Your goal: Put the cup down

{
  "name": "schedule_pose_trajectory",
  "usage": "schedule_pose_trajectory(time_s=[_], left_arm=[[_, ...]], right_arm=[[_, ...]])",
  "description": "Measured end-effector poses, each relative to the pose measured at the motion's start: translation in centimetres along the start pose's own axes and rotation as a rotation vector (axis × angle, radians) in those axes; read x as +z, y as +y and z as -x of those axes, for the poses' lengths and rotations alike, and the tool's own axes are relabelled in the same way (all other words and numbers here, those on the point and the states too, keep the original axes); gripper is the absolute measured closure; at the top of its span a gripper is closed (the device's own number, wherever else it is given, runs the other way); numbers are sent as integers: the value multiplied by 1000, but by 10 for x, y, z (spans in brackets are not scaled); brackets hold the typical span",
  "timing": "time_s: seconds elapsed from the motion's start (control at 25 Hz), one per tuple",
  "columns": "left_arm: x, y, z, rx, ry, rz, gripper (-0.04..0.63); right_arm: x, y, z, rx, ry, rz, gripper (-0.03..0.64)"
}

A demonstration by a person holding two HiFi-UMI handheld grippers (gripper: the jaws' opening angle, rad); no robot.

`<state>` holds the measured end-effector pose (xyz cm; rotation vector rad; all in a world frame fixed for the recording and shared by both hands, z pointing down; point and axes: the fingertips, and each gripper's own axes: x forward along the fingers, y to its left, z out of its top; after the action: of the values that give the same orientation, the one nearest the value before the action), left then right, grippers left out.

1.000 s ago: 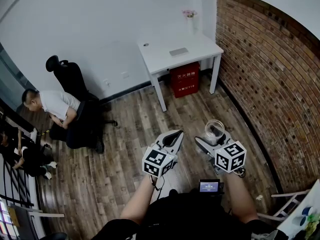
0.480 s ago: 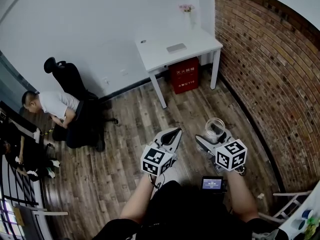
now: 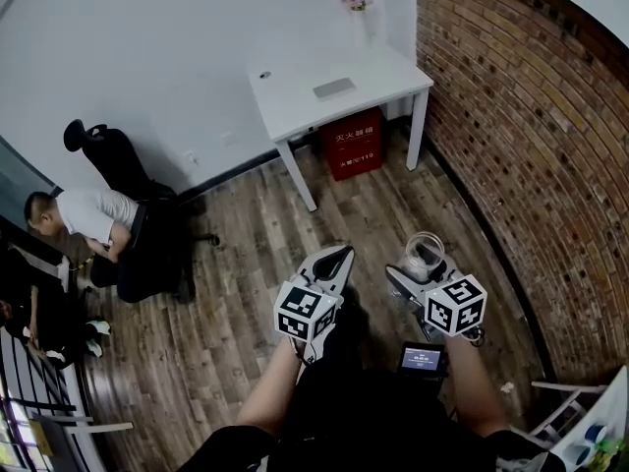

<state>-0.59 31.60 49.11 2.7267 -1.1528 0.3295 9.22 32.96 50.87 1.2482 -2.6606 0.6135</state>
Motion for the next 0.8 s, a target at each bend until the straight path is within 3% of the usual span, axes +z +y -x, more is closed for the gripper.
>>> schedule_pose_trajectory(time_s=[0.24, 0.56, 0.8], left_arm=[[13, 76, -73, -34, -4, 9, 586], [60, 196, -158, -62, -20, -3, 586], [68, 252, -198, -75, -2, 15, 586]], right_arm=[[41, -56, -73, -38, 0, 5, 249], [124, -121, -194, -67, -6, 24, 249], [144, -152, -249, -76, 17, 2, 249]])
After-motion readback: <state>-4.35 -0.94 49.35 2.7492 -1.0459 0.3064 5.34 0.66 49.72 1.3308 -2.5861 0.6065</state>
